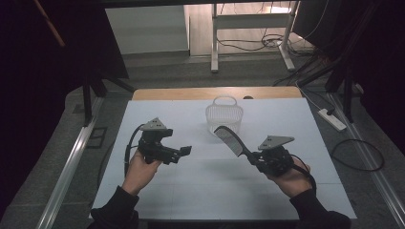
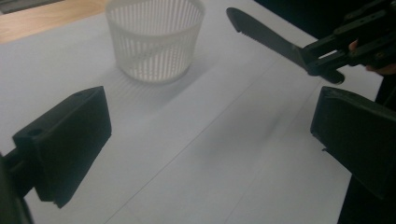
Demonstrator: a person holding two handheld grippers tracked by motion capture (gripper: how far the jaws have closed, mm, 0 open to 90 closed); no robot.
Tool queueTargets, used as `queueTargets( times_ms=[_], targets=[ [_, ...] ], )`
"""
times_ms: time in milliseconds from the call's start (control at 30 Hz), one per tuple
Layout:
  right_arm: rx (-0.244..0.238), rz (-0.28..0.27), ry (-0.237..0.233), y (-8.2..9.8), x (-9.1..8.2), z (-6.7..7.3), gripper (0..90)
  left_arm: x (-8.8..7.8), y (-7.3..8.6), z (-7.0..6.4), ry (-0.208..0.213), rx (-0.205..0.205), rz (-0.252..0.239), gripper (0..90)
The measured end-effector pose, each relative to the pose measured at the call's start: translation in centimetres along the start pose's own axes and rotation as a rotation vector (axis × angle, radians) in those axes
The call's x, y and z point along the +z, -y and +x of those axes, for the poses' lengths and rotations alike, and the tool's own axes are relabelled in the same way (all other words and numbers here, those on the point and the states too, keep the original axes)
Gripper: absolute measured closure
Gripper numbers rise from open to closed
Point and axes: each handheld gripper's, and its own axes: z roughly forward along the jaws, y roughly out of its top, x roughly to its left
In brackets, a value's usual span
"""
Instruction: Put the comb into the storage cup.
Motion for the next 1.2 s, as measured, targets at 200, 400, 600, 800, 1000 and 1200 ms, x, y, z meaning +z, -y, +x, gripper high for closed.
queueTargets(
  times_ms=[200,400,600,800,1000,1200],
  targets=[
    [-0.015,-0.017,0.008,-0.1,0.1,0.3,72.6,0.5,0.3,-0.2,0.015,-0.008,-0.002,0.0],
    [-0.032,-0.033,0.008,-0.2,0.3,0.6,72.5,0.9,0.5,-0.2,0.013,-0.02,-0.004,0.0],
    [-0.029,-0.045,0.002,-0.2,0.5,0.9,72.5,1.0,0.6,-0.2,0.017,-0.038,-0.012,0.0],
    [-0.038,-0.052,-0.006,-0.4,0.9,1.6,72.5,1.2,0.7,0.0,0.048,-0.057,-0.016,0.0],
    [-0.05,-0.064,-0.015,-0.6,1.2,2.5,72.5,1.3,0.8,0.1,0.069,-0.08,-0.021,0.0],
    [-0.061,-0.077,-0.02,-0.9,1.5,3.3,72.5,1.4,0.9,0.1,0.084,-0.089,-0.022,0.0]
  ],
)
